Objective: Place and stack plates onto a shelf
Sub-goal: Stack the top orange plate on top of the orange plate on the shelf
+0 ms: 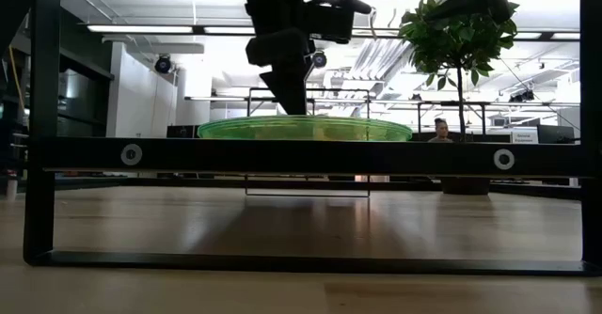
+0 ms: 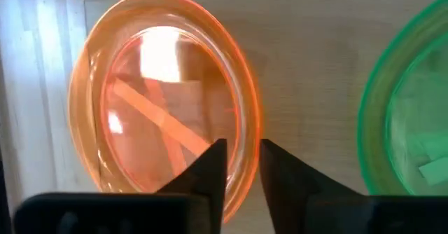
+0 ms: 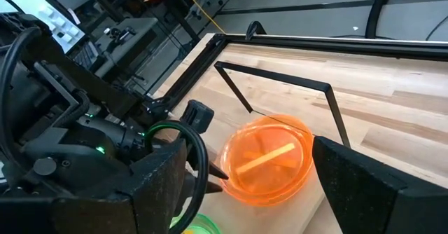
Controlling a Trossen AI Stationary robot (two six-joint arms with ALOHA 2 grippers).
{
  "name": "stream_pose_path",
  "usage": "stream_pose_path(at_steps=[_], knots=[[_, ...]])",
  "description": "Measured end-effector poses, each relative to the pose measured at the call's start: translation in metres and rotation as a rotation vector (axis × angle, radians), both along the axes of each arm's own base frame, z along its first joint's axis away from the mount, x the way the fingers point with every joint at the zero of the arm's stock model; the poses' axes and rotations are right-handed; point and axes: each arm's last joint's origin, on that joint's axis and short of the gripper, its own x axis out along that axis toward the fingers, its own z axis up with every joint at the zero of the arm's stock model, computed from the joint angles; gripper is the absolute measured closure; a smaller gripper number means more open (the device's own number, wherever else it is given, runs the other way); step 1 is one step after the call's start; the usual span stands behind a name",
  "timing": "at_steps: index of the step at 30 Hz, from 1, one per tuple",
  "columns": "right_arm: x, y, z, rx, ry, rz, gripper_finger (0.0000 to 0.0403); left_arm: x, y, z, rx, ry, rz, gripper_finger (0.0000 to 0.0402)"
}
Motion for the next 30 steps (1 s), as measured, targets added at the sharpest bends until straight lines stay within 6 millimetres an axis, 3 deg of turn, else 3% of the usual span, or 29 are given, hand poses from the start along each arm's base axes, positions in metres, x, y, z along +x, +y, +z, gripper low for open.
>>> stream_pose_path(at_steps=[6,11,15,19,21,25,30], knots=[[0.0,0.0,0.0,0.015,-0.008,-0.007,0.0109,-0.003,-0.002,0.002,-0.088,0.015,-0.008,0.0267],[0.0,0.0,0.0,0.015,-0.008,-0.007,0.0109,-0.006,-0.001,0.017,-0.131,-0.035,-0.018,0.0252],[0.0,0.0,0.0,0.026,-0.013,-0.019,0.0109,0.001,0.012,0.028,-0.145,-0.154,-0.001,0.0285],[0.0,0.0,-0.001,0.031,-0.011,-0.022,0.0109,0.007,0.027,0.037,-0.183,-0.266,0.016,0.0371],[0.0,0.0,-0.001,0.032,-0.01,-0.02,0.0109,0.01,0.03,0.039,-0.194,-0.349,0.023,0.0391],[0.0,0.0,-0.001,0.031,-0.006,-0.02,0.0109,-0.003,0.036,0.02,-0.229,-0.431,0.094,0.0399],[0.001,0.0,-0.003,0.028,0.005,-0.027,0.0109,-0.037,0.045,-0.001,-0.292,-0.574,0.22,0.0401]])
